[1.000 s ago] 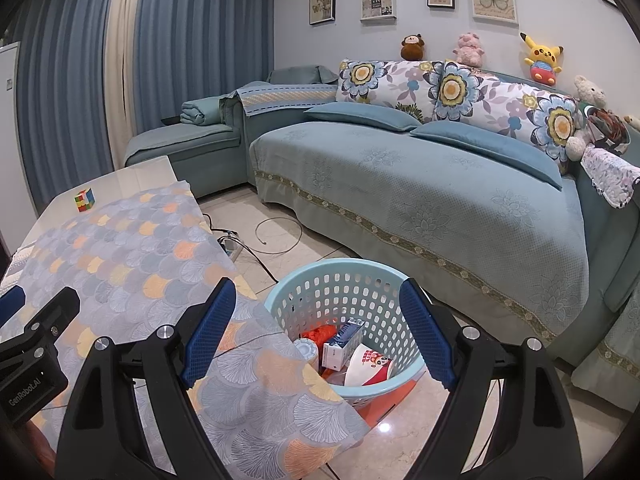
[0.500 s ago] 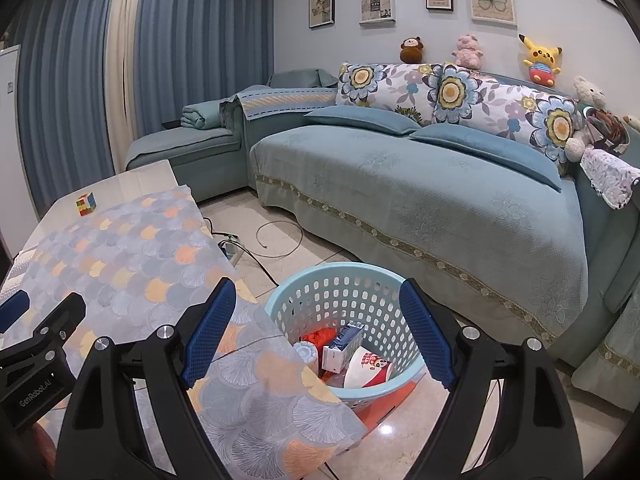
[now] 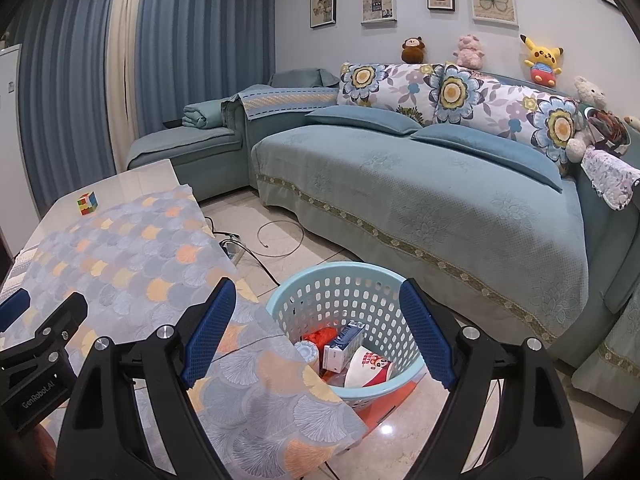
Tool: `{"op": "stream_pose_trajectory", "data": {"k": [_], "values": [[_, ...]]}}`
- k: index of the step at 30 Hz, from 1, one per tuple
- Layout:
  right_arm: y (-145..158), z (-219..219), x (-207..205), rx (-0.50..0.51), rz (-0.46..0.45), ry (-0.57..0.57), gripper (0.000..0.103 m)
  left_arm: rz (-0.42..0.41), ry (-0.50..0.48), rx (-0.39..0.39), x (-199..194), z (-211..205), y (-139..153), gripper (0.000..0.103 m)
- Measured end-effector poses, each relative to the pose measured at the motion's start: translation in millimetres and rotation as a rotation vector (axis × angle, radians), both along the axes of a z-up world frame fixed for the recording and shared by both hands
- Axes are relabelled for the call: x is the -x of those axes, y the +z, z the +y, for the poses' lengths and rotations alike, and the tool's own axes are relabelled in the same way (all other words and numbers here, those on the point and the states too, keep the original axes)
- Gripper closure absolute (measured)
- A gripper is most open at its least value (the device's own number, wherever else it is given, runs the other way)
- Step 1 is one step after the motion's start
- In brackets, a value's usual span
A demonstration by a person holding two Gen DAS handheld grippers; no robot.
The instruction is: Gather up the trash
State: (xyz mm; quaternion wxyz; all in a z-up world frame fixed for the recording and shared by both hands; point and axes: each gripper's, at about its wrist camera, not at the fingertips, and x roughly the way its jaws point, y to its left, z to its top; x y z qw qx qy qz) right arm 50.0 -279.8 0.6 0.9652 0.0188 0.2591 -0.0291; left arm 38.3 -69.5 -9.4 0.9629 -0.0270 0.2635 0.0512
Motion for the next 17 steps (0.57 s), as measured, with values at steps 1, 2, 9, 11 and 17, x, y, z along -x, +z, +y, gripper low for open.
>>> {"op": "stream_pose_trajectory", "data": {"k": [1, 2, 9, 11, 17], "values": [[0, 0, 0, 0.001, 0.0, 0.0, 0.023, -0.001, 0.0, -0.003, 0, 1, 0, 0.008], [0, 0, 0, 0.0, 0.001, -0.001, 0.023, -0.003, 0.0, -0.008, 0, 2, 0, 0.008], [0, 0, 0, 0.0, 0.0, 0.0, 0.023, -0.011, -0.01, -0.01, -1, 9, 4, 0.007], [0, 0, 0, -0.001, 0.0, 0.0, 0.023, 0.003, -0.013, 0.008, -3, 11, 4, 0.007], [1, 0, 1, 0.003, -0.001, 0.001, 0.024, -0.002, -0.003, 0.024, -3, 20, 6, 0.007]]}}
